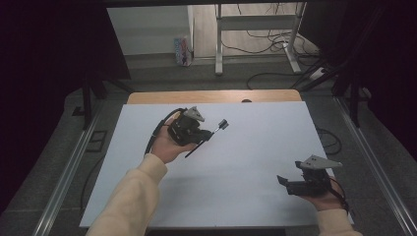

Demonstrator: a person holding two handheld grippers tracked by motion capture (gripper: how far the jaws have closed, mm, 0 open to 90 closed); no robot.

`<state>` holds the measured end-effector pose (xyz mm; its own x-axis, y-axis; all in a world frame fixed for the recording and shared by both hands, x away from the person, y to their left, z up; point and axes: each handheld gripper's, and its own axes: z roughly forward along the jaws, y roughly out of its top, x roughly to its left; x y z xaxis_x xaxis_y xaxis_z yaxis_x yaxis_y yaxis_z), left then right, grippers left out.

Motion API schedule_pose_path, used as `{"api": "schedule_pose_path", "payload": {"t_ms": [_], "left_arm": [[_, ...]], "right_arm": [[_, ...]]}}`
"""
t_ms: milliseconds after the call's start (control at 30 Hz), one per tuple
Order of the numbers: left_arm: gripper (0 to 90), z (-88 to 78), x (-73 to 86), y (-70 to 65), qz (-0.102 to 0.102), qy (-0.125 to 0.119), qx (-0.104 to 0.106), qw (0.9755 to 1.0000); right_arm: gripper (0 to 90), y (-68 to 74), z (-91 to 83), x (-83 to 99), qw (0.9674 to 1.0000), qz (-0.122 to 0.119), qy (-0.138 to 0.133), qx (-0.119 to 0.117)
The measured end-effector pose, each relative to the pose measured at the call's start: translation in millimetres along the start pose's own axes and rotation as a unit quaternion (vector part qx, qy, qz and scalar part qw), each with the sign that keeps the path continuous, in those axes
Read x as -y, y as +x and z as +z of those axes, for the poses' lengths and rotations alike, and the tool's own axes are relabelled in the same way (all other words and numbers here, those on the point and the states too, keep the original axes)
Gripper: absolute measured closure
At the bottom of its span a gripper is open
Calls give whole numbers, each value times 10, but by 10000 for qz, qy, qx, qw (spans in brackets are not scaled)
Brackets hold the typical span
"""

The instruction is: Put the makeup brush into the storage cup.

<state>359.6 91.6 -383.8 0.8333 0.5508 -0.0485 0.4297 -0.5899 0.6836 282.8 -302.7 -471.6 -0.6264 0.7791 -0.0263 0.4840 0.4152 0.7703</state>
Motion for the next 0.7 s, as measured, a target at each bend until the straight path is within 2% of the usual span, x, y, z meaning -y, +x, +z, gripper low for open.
{"api": "schedule_pose_path", "payload": {"t_ms": [233, 600, 700], "left_arm": [[860, -42, 6, 53, -191, -196, -59, 9996], [860, -89, 31, 92, -214, -337, -162, 9991], [860, -111, 39, 113, -292, -417, -118, 9986]], "right_arm": [[145, -9, -5, 8, 10000, 17, 1, 51], [148, -6, 2, 8, 10000, 15, 15, 75], [148, -3, 2, 9, 10000, 29, 18, 74]]}}
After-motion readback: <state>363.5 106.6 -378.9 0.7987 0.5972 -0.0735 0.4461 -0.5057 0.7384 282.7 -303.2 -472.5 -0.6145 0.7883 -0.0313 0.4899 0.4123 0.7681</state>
